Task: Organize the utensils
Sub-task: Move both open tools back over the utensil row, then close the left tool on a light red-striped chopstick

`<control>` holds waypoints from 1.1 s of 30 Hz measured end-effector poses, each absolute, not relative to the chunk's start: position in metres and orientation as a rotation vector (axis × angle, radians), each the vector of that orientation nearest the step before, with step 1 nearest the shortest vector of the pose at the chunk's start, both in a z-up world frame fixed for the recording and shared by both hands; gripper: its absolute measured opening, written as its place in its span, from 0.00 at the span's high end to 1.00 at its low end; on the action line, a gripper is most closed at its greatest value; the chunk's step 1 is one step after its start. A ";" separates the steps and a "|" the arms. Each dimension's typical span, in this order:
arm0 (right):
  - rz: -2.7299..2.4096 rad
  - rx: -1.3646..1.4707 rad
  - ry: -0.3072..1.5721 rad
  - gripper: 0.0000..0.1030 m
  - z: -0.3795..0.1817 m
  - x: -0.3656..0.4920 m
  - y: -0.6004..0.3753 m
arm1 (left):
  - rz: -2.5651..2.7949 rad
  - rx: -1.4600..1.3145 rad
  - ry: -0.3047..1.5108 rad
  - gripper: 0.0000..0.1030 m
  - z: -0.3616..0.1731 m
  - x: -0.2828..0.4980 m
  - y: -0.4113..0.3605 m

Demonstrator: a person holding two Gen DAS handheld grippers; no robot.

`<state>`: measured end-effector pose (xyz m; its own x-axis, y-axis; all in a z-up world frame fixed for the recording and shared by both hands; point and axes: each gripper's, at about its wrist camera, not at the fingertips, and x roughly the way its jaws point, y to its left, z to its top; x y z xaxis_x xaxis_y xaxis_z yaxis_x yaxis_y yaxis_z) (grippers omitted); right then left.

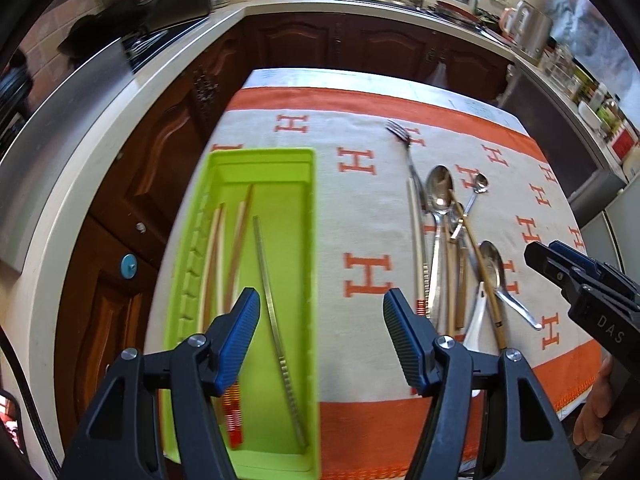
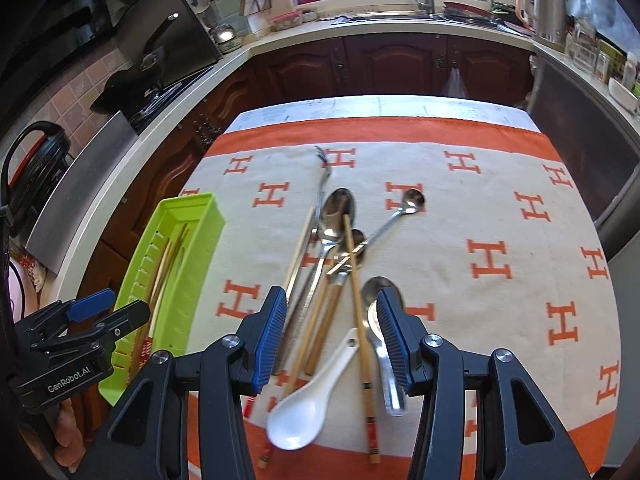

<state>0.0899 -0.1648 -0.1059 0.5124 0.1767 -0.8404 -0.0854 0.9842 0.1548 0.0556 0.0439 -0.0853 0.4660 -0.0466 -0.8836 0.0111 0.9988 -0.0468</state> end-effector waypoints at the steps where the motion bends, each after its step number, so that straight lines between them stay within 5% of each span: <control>1: 0.147 0.091 1.016 0.54 -0.107 0.090 -0.171 | -0.039 -0.030 1.086 0.39 -0.086 0.056 0.040; 20: 0.052 0.140 1.011 0.54 -0.131 0.099 -0.235 | -0.160 0.004 1.152 0.39 -0.114 0.097 -0.027; 22: 0.050 0.152 1.018 0.54 -0.136 0.100 -0.239 | -0.171 0.011 1.156 0.44 -0.121 0.103 -0.033; 27: 0.056 0.174 1.035 0.54 -0.146 0.101 -0.243 | -0.186 0.018 1.202 0.76 -0.143 0.120 -0.041; 33: 0.053 0.183 1.039 0.54 -0.153 0.102 -0.248 | -0.177 0.005 1.258 0.80 -0.166 0.130 -0.039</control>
